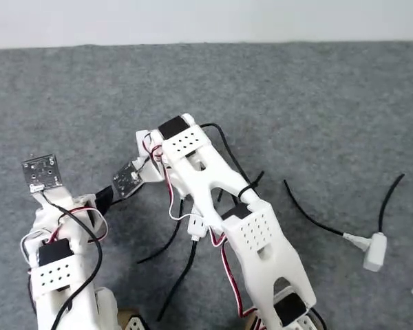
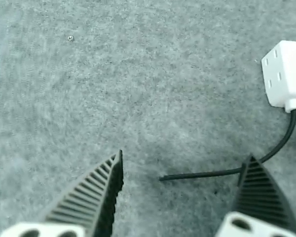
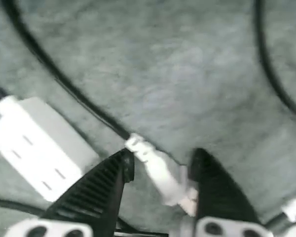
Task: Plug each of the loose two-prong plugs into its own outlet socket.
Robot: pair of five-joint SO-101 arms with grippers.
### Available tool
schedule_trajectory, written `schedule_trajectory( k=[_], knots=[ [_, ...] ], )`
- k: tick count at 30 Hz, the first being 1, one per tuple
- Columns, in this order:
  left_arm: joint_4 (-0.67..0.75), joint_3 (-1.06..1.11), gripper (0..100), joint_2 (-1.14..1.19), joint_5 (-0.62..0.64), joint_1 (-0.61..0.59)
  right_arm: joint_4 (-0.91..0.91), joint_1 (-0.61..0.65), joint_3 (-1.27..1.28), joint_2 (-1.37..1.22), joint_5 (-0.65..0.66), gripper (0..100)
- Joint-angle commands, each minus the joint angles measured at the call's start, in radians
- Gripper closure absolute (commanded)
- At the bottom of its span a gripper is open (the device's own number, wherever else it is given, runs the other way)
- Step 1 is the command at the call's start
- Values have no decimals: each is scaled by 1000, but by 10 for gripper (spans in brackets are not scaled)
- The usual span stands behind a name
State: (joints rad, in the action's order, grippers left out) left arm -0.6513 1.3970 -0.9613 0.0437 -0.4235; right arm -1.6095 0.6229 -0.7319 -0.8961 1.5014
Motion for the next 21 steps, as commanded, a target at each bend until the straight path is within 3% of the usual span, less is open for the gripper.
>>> schedule_trajectory(
  k=[1,7,17,21],
  knots=[
    [25,-10,648,-15,-15,-5,47,-48,-41,5,9,980],
    [25,-10,648,-15,-15,-3,44,-68,-72,33,-68,990],
    [28,-8,649,-14,-17,0,-193,-163,-293,277,-787,991],
    [58,4,649,-14,-17,2,-191,-239,-173,460,-896,991]
  ],
)
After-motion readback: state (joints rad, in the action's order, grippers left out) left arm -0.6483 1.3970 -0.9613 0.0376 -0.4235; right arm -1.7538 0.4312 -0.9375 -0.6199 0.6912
